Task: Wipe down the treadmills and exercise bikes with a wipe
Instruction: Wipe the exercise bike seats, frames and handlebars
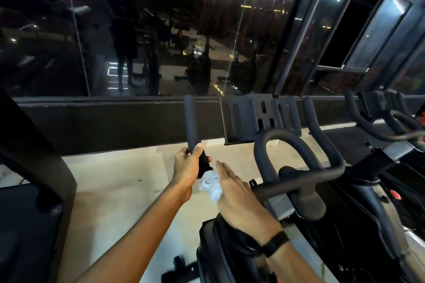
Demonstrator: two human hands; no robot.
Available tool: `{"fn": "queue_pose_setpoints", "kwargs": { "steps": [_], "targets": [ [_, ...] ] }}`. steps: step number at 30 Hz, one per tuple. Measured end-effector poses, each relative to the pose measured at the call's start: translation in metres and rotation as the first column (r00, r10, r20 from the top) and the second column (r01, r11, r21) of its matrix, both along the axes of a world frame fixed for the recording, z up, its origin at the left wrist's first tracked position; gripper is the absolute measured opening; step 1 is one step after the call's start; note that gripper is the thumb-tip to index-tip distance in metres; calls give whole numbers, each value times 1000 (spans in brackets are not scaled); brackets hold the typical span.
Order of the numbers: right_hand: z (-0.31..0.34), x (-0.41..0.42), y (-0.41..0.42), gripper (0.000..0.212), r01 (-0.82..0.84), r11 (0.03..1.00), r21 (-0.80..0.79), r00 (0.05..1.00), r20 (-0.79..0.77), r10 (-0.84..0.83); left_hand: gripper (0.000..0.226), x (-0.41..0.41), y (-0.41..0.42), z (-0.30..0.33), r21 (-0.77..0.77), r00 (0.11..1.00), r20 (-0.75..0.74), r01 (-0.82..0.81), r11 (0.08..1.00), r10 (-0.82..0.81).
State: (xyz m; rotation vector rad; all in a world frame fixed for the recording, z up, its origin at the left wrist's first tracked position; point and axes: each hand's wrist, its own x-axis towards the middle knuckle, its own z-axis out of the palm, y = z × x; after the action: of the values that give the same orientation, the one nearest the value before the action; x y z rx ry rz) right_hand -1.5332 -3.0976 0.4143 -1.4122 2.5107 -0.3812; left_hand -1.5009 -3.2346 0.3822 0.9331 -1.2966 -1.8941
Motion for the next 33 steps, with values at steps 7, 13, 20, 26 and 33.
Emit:
{"fn": "queue_pose_setpoints", "kwargs": {
  "steps": [7, 13, 20, 26, 33],
  "targets": [
    [-19, 22, -54, 91, 265, 959, -104, 955, -105, -276, 28, 6, -9, -1, -73, 995, 90, 57, 996, -51],
    [-16, 8, -71, 43, 290, 951, -105, 953, -58, -297, 20, 9, -21, -6, -149, 987, 137, 104, 983, -84],
    [-68, -35, 19, 29, -68, 958, -280, 714, -684, -149, 23, 4, -28, -14, -251, 986, 155, 101, 963, -63],
    [-55, -18, 15, 44, -63, 959, -277, 789, -602, -122, 28, -3, -13, -15, -432, 963, 264, 69, 899, 53],
    [-37, 8, -26, 90, 73, 994, -77, 861, -498, -101, 69, -5, 5, 6, -705, 980, 21, -124, 698, 195]
  ]
}}
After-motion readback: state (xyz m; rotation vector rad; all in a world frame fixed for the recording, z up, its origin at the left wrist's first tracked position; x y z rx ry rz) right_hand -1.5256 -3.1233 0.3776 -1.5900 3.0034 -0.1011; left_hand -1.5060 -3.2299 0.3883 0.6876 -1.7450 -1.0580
